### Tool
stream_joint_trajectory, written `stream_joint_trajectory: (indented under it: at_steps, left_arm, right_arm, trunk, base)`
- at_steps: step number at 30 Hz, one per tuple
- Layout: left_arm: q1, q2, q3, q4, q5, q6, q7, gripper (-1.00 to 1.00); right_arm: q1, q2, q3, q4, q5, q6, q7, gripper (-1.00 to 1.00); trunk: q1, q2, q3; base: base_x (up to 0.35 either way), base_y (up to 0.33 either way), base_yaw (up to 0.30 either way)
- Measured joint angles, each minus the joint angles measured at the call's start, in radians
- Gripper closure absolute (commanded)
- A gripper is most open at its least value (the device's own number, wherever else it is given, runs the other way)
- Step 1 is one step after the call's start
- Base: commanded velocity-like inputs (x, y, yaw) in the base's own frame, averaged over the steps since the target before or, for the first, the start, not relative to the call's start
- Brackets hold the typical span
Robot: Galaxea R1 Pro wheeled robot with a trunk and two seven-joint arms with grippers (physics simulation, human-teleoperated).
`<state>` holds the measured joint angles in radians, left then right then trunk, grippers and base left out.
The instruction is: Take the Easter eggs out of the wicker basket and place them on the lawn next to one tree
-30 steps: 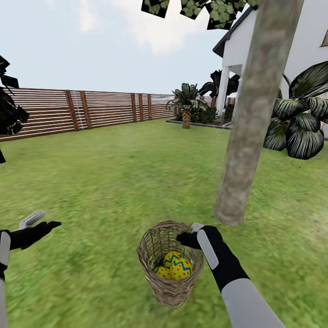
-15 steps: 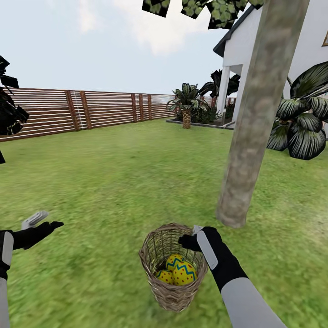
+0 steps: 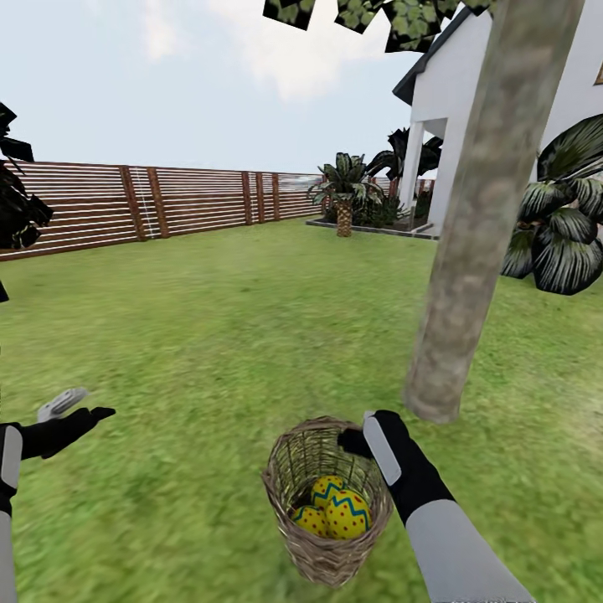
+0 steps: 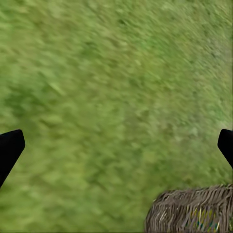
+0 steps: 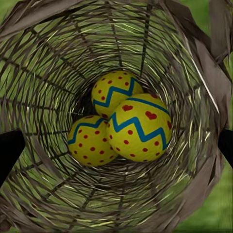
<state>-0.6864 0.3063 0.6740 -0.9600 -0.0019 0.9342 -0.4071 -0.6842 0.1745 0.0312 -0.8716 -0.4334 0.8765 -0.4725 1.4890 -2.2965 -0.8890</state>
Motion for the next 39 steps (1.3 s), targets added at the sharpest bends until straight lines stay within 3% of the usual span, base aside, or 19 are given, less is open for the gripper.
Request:
stream_joint_trajectory:
  at_steps: [7, 14, 23, 25, 32, 39]
  left_arm:
    - [0.000, 0.002, 0.000, 0.000, 0.001, 0.000, 0.000, -1.00]
    - [0.000, 0.002, 0.000, 0.000, 0.001, -0.001, 0.000, -1.00]
    - [0.000, 0.001, -0.001, 0.000, 0.000, -0.001, 0.000, -1.00]
    - [0.000, 0.001, -0.001, 0.000, 0.000, -0.001, 0.000, -1.00]
    - [0.000, 0.000, -0.003, 0.000, -0.001, -0.001, 0.000, -1.00]
    - [0.000, -0.004, -0.004, 0.000, -0.002, -0.001, 0.001, -1.00]
  right_arm:
    - [-0.010, 0.000, -0.002, 0.035, 0.000, 0.008, -0.017, -1.00]
    - [-0.090, 0.000, -0.002, 0.217, -0.001, 0.012, -0.021, -1.00]
    - [-0.114, 0.000, -0.003, 0.295, 0.001, -0.001, -0.021, -1.00]
    - [-0.121, 0.000, -0.003, 0.329, 0.001, -0.026, -0.021, -1.00]
    - [-0.147, 0.000, -0.002, 0.524, 0.009, -0.219, -0.019, -1.00]
    - [-0.149, 0.000, 0.006, 0.545, 0.018, -0.255, -0.019, -1.00]
  trunk:
    - [0.000, 0.000, 0.000]
    - [0.000, 0.000, 0.000]
    - [0.000, 0.000, 0.000]
    - [0.000, 0.000, 0.000]
    - [0.000, 0.000, 0.000]
    - [0.000, 0.000, 0.000]
  base:
    - [0.003, 0.248, 0.000]
    - [0.000, 0.061, 0.000]
    - [0.000, 0.002, 0.000]
    - [0.000, 0.000, 0.000]
    - [0.000, 0.000, 0.000]
    - [0.000, 0.000, 0.000]
